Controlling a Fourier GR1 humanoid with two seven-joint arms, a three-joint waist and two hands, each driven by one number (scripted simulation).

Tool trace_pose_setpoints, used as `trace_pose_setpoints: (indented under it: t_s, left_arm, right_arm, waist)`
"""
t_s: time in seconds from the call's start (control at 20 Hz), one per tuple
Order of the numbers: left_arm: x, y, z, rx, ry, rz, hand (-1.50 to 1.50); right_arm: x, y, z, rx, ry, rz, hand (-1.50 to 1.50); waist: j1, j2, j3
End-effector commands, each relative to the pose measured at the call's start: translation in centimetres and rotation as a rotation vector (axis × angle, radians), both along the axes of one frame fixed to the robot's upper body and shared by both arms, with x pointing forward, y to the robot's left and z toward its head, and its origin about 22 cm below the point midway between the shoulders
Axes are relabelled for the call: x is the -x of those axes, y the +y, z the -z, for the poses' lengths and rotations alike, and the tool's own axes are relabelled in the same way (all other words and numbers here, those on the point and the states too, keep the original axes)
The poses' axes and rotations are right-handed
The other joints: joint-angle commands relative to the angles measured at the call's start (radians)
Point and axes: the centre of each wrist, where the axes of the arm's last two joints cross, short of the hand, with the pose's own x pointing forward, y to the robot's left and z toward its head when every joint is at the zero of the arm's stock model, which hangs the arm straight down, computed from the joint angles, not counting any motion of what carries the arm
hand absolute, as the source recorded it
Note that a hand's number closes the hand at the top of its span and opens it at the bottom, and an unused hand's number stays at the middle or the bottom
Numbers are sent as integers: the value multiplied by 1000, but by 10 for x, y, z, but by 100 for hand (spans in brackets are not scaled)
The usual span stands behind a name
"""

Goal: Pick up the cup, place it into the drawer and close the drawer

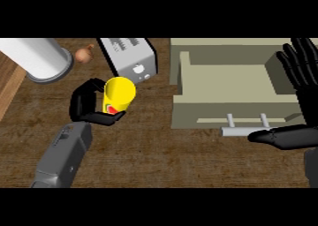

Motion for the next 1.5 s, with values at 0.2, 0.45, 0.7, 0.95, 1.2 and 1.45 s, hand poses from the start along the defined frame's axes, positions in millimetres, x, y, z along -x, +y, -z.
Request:
trace_pose_setpoints:
  t_s: [0.2, 0.45, 0.7, 0.95, 1.2, 1.45]
  left_arm:
    - [-50, -67, -106, -38, -106, 152, 150]
    - [-62, -122, -170, -71, -106, 135, 150]
    - [-65, -158, -218, -116, -70, 147, 150]
    - [-80, -188, -243, -194, 26, 123, 150]
    - [-83, -206, -238, -266, 157, 78, 150]
    - [-87, -211, -228, -374, 193, 39, 150]
  right_arm:
    - [-1, -11, -9, 14, 24, 30, -150]
    - [-1, -1, 0, 1, -10, 32, -150]
    - [3, 0, -1, 0, -16, 28, -150]
    - [-3, 1, -3, 1, -6, 0, -150]
    - [-6, -1, 6, -2, -32, -17, -150]
    - [-13, 5, -5, -11, -45, -27, -150]
  waist:
    - [10, -8, 1]
    - [0, -4, 1]
    - [-13, -1, 1]
    - [-36, 9, 1]
    - [-58, 15, 2]
    - [-96, 27, 3]
